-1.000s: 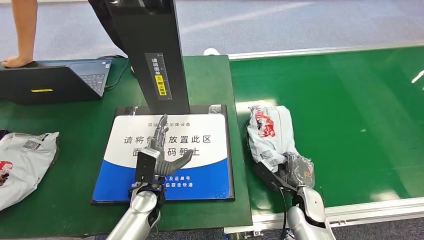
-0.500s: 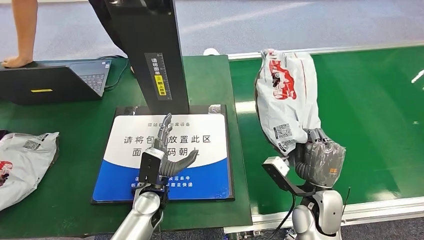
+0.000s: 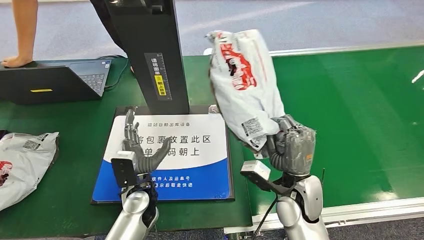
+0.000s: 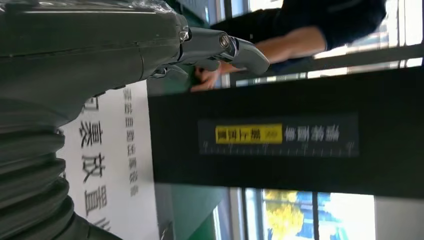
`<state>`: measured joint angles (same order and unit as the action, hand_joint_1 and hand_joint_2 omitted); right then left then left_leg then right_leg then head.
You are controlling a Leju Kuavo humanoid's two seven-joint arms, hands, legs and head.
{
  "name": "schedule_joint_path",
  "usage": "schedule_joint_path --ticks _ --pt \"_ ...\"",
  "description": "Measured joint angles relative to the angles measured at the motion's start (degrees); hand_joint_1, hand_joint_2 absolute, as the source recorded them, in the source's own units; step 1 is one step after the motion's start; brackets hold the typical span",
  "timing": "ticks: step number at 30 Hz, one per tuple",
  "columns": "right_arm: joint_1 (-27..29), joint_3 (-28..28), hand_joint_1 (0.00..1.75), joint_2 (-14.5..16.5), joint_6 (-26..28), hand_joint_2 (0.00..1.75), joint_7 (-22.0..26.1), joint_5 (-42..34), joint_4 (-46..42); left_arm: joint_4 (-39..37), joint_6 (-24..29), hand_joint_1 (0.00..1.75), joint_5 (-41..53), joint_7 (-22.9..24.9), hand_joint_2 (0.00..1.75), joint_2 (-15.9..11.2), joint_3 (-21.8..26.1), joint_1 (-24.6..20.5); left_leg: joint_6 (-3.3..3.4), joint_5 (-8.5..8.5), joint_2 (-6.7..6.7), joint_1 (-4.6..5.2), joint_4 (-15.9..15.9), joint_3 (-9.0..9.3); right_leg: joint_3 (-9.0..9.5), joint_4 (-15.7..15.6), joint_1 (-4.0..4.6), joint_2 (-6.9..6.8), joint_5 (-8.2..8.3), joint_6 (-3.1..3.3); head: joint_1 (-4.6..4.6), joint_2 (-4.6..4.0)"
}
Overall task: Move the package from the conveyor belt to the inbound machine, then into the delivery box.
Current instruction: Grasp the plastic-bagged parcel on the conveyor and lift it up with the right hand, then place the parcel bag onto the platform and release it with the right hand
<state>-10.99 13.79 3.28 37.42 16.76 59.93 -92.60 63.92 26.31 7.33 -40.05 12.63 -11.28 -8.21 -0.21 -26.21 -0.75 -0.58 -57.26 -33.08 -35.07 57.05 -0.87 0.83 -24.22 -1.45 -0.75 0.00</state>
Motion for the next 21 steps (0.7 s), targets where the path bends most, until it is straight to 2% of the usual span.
schedule_joint_path --ticks 6,12,21 --pt "-0.4 6.7 1.75 -1.2 -2.7 1.75 -0.4 0.8 0.8 7.1 3.7 0.00 -0.7 -0.1 1.75 -0.4 4.5 2.1 0.00 0.00 0.01 -0.03 0.0 -0.01 0.00 0.0 0.01 -0.01 -0.01 0.00 0.00 0.00" --pt "-0.7 12.8 1.75 -1.4 -5.9 1.75 -0.2 0.6 2.5 12.9 4.8 0.00 -0.6 -0.1 1.75 -0.7 9.3 3.9 -0.01 0.01 0.02 -0.03 0.0 0.00 0.00 0.0 0.01 -0.01 -0.01 0.00 0.00 0.00" --pt "-3.9 20.9 1.75 -0.6 -11.9 1.75 3.3 -4.4 9.2 16.1 7.8 0.00 -0.6 -0.1 1.75 -1.0 11.9 4.1 -0.01 0.01 0.01 -0.02 0.0 0.02 0.02 0.0 0.01 -0.01 -0.01 0.00 0.01 0.00"
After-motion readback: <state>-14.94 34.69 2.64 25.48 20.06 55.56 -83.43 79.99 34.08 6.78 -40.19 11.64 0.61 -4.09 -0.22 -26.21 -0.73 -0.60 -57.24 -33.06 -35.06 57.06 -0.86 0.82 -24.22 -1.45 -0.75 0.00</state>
